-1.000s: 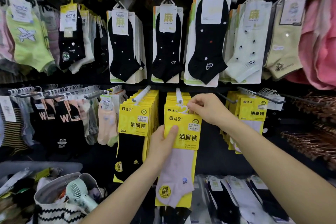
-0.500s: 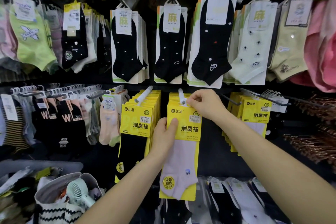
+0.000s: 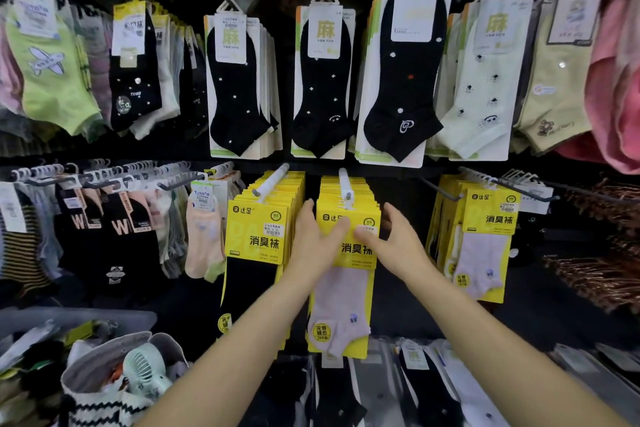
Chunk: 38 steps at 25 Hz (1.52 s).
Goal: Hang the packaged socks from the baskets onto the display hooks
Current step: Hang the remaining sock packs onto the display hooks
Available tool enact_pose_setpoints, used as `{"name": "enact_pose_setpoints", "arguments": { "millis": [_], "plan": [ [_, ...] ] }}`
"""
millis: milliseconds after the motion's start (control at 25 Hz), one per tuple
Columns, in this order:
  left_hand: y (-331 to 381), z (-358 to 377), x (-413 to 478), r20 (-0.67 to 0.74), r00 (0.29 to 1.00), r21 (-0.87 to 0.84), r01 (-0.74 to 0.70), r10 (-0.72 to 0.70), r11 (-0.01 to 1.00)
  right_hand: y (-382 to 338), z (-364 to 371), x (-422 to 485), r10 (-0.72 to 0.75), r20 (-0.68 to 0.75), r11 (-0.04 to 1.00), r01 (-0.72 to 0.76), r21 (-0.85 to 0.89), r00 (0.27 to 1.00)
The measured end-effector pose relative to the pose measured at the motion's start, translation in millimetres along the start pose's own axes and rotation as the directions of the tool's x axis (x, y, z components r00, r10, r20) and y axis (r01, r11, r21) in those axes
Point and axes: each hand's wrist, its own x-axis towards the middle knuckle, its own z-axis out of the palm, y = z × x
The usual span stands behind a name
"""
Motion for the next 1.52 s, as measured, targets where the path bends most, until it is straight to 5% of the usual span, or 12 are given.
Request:
{"name": "enact_pose_setpoints", "arguments": {
  "millis": [80,200,680,1520],
  "plan": [
    [6.9,-0.7,13.8,0.068,0.994,-0.066,0.09,-0.086,0.994,3.3,1.7,0.3,-0.046,0.061,0.993,0.039,0.109,0.997],
    [1.1,-1.9,19.4,0.15,0.989,-0.154,0.021,0.002,0.988,3.9,5.3,1.9,-0.112,0.088,0.98,0.095,0.177,0.99],
    [-22.2,6.9,9.9,0.116,0.988,-0.278,-0.064,0.1,0.959,21.8,24.8,-1.3,-0.134,0.08,0.928,0.097,0.36,0.988],
    [-63.7,17.5,-43.9,0.186,0.975,-0.275,0.172,-0.123,0.946,64.3,43.5,-43.9,-0.012,0.172,0.95,-0.043,0.308,0.985]
  ]
}}
